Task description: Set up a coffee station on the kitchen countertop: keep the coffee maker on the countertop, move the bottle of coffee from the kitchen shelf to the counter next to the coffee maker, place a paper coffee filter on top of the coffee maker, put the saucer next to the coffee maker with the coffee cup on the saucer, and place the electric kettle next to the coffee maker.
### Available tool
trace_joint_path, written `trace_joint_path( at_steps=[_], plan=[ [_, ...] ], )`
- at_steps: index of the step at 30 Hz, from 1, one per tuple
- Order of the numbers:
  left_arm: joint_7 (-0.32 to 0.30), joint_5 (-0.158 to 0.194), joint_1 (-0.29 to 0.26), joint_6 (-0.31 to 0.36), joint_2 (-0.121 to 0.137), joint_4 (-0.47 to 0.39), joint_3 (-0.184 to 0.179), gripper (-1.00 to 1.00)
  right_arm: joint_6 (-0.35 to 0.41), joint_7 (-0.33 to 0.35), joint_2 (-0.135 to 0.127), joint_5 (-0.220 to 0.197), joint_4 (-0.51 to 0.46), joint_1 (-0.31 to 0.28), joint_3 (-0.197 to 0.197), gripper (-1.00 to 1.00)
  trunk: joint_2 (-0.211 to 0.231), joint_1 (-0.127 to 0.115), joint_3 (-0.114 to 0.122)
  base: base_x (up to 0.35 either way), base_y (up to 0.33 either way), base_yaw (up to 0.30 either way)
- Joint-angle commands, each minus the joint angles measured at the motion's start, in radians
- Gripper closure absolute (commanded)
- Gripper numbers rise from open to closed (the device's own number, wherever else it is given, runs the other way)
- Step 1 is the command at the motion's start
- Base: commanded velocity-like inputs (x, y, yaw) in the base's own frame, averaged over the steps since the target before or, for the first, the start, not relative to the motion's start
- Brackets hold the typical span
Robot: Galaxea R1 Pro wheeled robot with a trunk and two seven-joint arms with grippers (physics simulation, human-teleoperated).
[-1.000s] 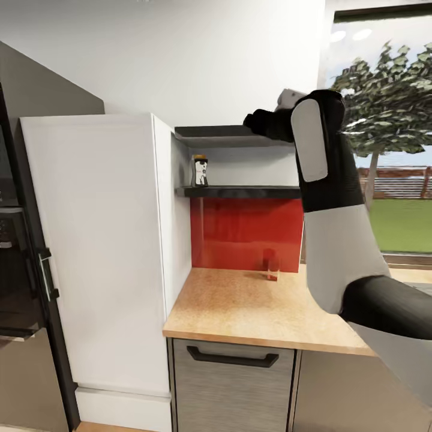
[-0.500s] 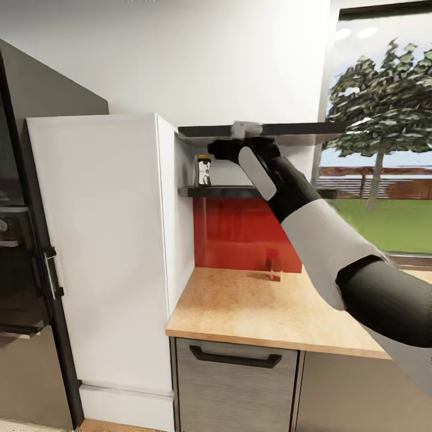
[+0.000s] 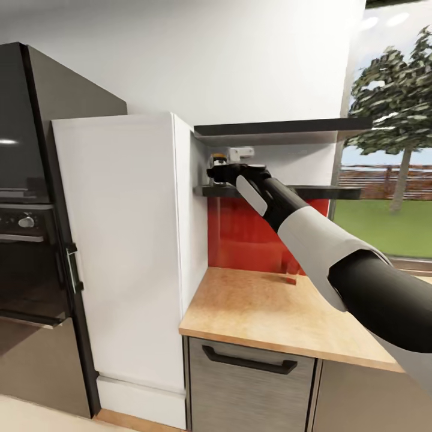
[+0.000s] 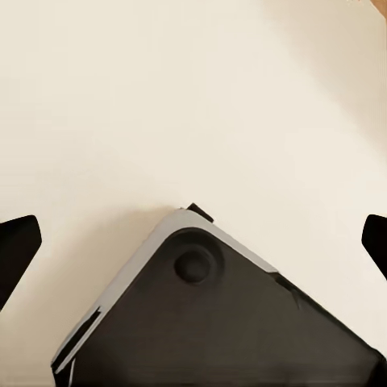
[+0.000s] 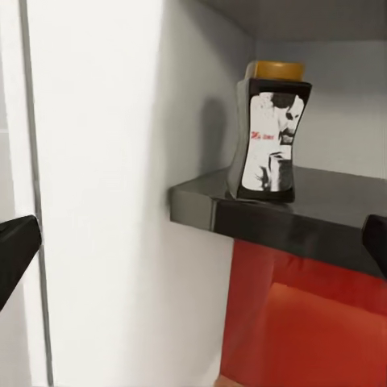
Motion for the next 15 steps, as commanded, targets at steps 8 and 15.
trace_joint_path(
  at_steps=[8,15],
  plan=[
    [-0.001,0.004,0.001,0.008,0.0,-0.002,-0.01,-1.0,0.011,-0.006,0.0,-0.011,0.002,-0.001,0.005,-1.0,0.0,0.001,0.0,0.242,0.0,0.002],
    [0.0,0.009,0.001,0.009,-0.001,-0.001,-0.009,-1.0,0.036,-0.009,0.0,-0.014,0.002,-0.002,0.001,-1.0,0.0,0.001,0.0,0.04,0.0,0.0]
  ],
)
